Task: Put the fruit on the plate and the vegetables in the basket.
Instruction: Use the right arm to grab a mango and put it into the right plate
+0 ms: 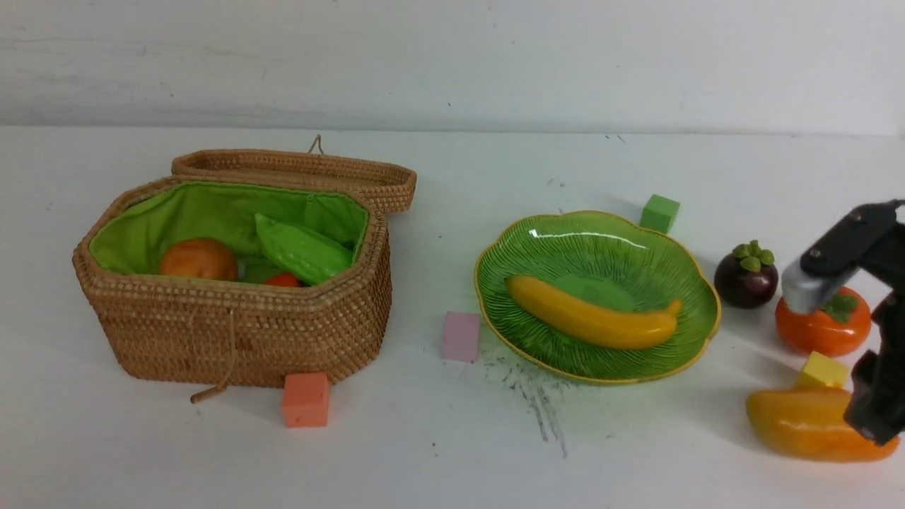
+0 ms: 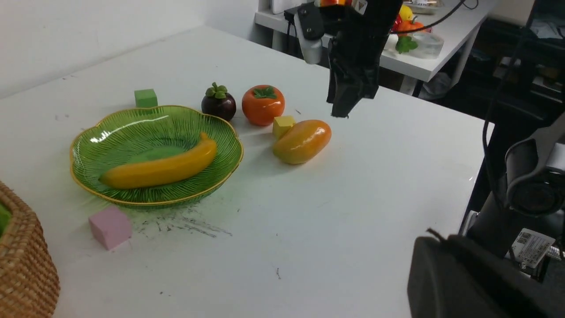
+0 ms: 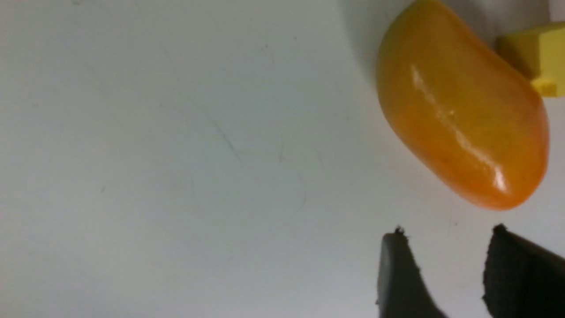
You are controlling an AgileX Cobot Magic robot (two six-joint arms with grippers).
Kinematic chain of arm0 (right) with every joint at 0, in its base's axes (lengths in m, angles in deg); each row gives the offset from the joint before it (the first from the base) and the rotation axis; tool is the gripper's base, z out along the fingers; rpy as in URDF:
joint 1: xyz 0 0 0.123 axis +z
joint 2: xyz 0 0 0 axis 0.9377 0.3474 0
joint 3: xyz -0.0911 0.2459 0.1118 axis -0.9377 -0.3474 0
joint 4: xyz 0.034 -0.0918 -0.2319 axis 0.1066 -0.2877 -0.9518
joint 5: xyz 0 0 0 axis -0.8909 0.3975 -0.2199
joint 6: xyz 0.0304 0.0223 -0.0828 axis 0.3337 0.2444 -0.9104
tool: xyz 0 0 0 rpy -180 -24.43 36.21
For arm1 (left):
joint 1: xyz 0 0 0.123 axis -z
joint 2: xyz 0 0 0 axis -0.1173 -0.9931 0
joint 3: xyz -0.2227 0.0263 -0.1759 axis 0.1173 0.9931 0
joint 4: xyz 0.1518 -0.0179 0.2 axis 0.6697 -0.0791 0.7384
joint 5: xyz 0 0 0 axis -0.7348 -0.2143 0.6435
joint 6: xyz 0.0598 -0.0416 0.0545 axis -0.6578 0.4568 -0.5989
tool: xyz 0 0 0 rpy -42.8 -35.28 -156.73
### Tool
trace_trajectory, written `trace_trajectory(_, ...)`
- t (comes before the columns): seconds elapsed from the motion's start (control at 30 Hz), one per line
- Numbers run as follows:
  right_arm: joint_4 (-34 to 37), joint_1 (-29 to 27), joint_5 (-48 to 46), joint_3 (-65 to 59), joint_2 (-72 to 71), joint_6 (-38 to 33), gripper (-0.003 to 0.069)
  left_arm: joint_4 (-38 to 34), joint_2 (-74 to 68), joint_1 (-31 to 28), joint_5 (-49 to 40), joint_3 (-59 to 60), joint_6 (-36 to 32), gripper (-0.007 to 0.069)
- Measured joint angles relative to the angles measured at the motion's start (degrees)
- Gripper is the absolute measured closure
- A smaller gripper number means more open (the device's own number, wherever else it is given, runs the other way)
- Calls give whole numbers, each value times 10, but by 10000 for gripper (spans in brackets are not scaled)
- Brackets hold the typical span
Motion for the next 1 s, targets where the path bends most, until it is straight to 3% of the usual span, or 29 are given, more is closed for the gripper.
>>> trace_trajectory(0.07, -8, -1, 52, -24, 7, -46, 190, -2, 0, 0, -3, 1, 0, 631)
trace_trajectory(0.17, -15, -1, 92, -32, 20, -103, 57, -5, 0, 0, -12, 1, 0, 631)
trace_trajectory(0.27, -17, -1, 136, -33, 41, -153, -13, -7, 0, 0, -22, 1, 0, 631)
trace_trajectory(0.5, -48, -1, 176, -33, 116, -210, 19, -8, 0, 0, -28, 1, 0, 631)
trace_trajectory(0.67, -90, -1, 206, -33, 160, -214, 46, -8, 0, 0, -29, 1, 0, 631)
trace_trajectory(1.0, -93, -1, 205, -24, 207, -216, 60, -21, 0, 0, -29, 1, 0, 631)
